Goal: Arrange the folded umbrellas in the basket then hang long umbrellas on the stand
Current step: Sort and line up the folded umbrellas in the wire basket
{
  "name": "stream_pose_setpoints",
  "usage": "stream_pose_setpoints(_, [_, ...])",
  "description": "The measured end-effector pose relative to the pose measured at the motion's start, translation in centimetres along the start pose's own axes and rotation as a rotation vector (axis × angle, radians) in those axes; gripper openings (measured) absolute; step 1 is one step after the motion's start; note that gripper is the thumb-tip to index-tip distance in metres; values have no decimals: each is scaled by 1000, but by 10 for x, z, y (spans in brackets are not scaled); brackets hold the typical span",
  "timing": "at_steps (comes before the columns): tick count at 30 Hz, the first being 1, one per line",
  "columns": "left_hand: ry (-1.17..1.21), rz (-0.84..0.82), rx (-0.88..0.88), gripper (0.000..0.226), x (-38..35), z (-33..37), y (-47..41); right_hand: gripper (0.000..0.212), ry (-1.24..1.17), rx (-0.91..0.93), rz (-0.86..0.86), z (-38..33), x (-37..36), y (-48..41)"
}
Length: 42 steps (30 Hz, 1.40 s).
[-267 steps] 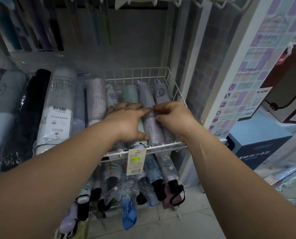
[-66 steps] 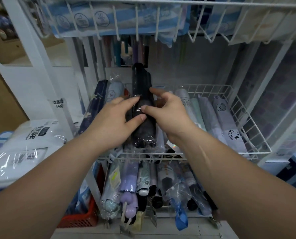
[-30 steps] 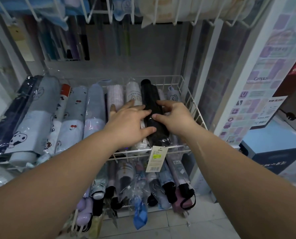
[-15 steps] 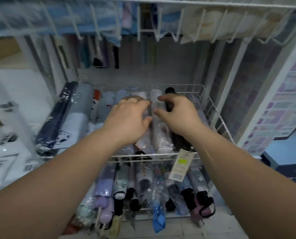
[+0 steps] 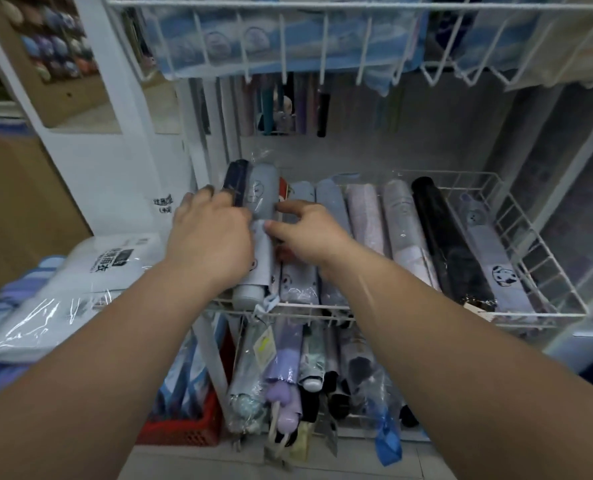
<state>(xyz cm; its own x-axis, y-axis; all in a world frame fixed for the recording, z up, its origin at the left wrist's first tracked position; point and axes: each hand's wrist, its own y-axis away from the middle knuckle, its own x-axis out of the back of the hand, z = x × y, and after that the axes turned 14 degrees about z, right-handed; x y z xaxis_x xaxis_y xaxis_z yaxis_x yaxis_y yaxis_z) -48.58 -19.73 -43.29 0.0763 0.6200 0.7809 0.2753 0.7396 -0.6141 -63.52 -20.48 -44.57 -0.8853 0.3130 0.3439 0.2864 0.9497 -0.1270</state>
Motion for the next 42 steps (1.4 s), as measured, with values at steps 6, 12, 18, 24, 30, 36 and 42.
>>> stream_pose_setpoints(6, [168,-17,72,38,-11,2,9,60,-79,-19,104,0,-12,4])
stream_pose_setpoints(12, [333,-21,117,39,-6,10,10,61,-261,-81,130,3,-2,5])
stream_pose_setpoints(18, [784,22,216,46,3,53,2,52,-415,-93,171,8,52,2])
stream_pose_setpoints(24, [999,-58,211,49,-1,128,-16,51,-307,-45,267,29,134,1])
stream_pose_setpoints(30, [1074,-176,47,58,-9,220,-35,47,-211,-66,424,59,223,3])
stream_pose_setpoints(36, [702,-273,-127,64,-26,265,-44,50,184,-60,535,91,276,-12])
stream_pose_setpoints(42, [382,-341,-392,61,-39,262,-47,50,330,-106,470,107,262,-20])
